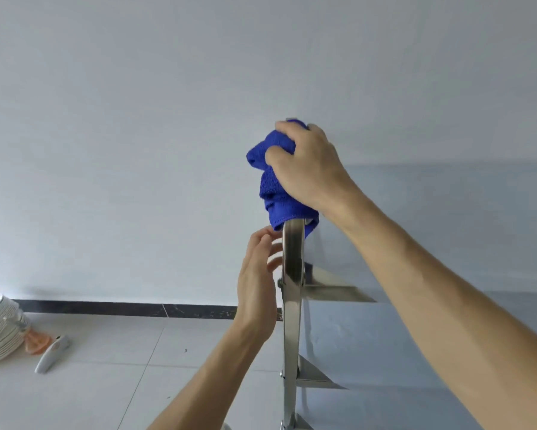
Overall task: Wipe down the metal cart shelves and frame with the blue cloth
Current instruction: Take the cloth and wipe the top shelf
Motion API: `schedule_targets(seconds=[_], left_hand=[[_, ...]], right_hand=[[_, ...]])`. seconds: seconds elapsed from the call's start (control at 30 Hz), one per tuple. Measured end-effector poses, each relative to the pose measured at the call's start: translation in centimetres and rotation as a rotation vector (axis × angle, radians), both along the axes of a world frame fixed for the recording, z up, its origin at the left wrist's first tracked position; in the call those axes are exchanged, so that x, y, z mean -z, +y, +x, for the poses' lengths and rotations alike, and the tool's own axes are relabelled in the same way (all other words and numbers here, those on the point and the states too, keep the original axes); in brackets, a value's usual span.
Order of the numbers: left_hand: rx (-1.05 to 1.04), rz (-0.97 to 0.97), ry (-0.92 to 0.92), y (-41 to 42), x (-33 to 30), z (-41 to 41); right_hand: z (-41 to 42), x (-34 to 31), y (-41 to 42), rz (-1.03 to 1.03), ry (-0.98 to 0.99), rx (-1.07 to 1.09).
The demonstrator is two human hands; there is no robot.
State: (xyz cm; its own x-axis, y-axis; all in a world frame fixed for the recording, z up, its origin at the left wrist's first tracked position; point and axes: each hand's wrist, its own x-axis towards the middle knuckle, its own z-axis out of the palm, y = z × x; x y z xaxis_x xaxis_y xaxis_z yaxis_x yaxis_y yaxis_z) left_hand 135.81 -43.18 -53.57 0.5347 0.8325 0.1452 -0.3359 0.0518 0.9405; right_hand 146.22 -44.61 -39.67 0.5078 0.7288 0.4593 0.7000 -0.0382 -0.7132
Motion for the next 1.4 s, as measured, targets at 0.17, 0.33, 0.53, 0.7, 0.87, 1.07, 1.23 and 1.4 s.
schedule_targets(seconds=[0.17,0.33,0.53,0.7,0.87,1.07,1.23,1.4], left_hand=[[-0.045,-0.051,-0.010,-0.8,2.6,0.8],[-0.035,-0.029,-0.149,-1.5,2.2,0.4],[-0.033,-0.081,-0.077,-1.4,2.3,0.8],[-0.067,-0.126,-0.071,-1.3,2.2,0.9],[0.034,-0.187,-0.258,-1.3,2.5,1.0],[-0.012,0.032,-0.099,-1.4,1.3,1.0],[-0.182,0.332,-0.001,-0.9,-2.0,0.2],[-0.234,0.525,0.015,-1.4,-4.4,-0.3]], right_hand=[[-4.1,5.3,-3.5,0.247,-0.262,-0.008],[-5.5,9.4,-5.4,0.240,-0.454,0.015],[-3.0,2.7,-2.3,0.076,-0.098,0.015],[-3.7,4.4,-3.4,0.157,-0.152,-0.015],[-5.0,10.6,-6.0,0.193,-0.442,-0.017],[-2.8,9.0,-8.3,0.337,-0.137,-0.234],[1.5,7.1,-13.1,0.635,0.433,-0.177],[4.9,7.0,-18.1,0.709,0.143,-0.055]])
